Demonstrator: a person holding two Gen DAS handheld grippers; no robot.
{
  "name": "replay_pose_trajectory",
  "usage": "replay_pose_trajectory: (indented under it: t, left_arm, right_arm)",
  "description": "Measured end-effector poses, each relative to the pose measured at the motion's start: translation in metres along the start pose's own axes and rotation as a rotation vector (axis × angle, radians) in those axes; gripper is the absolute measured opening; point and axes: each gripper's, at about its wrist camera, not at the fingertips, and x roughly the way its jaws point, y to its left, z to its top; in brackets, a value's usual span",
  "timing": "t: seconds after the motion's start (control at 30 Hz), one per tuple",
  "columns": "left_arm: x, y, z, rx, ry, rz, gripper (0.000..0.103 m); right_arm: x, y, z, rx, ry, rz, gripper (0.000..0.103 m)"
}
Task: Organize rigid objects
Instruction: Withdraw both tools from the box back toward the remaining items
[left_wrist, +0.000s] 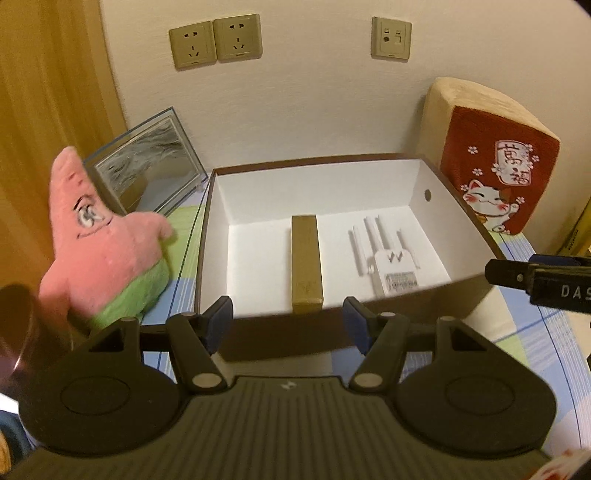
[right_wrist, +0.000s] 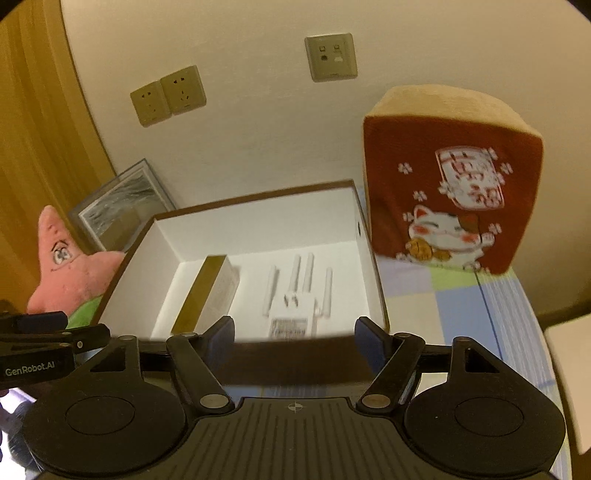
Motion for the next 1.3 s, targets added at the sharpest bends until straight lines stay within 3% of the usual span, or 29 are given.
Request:
replay_pose_trajectory:
  t: [0.7,1.3]
  left_arm:
    - [-0.062,0.003,-0.093,-0.049,0.083,0.011,0.062]
    - [-0.069,-0.006,-0.154,-0.058,0.203,0.003,0.062]
  right_arm:
    - [-0.056,-0.016,-0.083,0.027,0.129,0.042,0.069]
    - [-0.063,-0.001,-0.144,-0.026,0.221,0.128,0.069]
